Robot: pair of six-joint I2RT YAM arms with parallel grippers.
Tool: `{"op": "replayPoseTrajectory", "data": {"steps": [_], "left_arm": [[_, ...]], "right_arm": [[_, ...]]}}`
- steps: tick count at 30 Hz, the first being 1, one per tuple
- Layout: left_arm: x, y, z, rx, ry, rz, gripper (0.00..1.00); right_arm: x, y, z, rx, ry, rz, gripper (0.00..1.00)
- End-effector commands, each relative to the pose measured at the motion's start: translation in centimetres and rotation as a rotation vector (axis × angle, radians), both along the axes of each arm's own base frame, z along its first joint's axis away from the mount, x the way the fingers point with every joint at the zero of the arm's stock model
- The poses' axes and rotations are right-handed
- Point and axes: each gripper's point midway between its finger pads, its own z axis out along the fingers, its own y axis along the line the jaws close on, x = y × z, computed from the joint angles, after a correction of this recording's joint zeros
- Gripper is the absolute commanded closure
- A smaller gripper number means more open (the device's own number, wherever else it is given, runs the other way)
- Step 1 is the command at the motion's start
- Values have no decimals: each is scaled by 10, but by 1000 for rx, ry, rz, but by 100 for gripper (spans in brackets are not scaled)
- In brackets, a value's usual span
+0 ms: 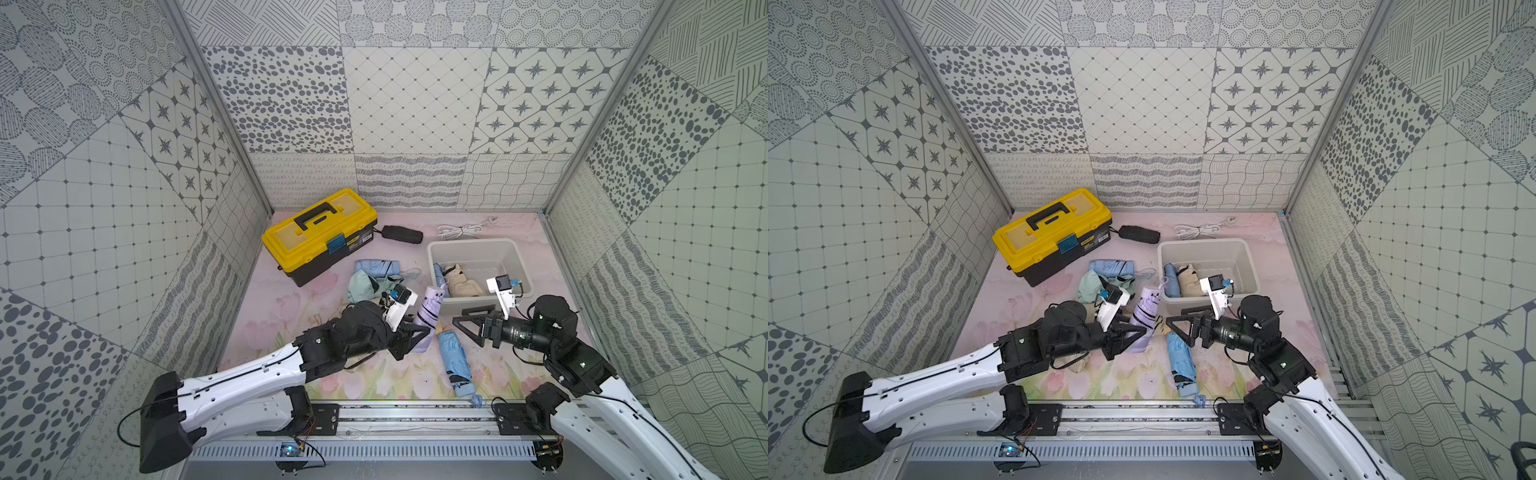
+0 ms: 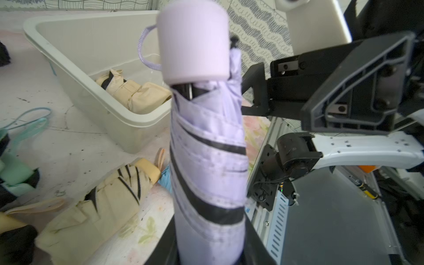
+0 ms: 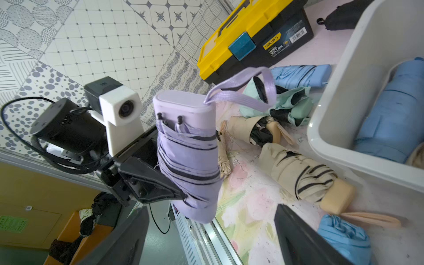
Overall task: Put the umbrella into the storage box
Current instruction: Pick up the umbrella from the center of the board, then place the umbrella in the storage box.
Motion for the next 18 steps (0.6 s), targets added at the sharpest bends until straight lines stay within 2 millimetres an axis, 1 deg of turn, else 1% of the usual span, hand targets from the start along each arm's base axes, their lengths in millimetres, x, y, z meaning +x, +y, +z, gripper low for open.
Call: {"op": "replayPoseTrajectory", "data": {"steps": [1, 6, 9, 14, 18], "left_arm": [[-12, -23, 99, -488, 19, -112, 100], [-16, -30, 107, -567, 45, -161, 100], [-19, -35, 109, -593, 58, -195, 100], [-21, -36, 113, -631, 62, -220, 100], [-24, -37, 113, -642, 72, -239, 100]], "right_arm": [[1, 9, 31, 103, -89, 45, 8], [3, 15, 39, 124, -108, 71, 8], [5, 16, 39, 121, -110, 68, 9], [6, 17, 47, 144, -121, 70, 16], [7, 17, 59, 176, -134, 70, 23]]}}
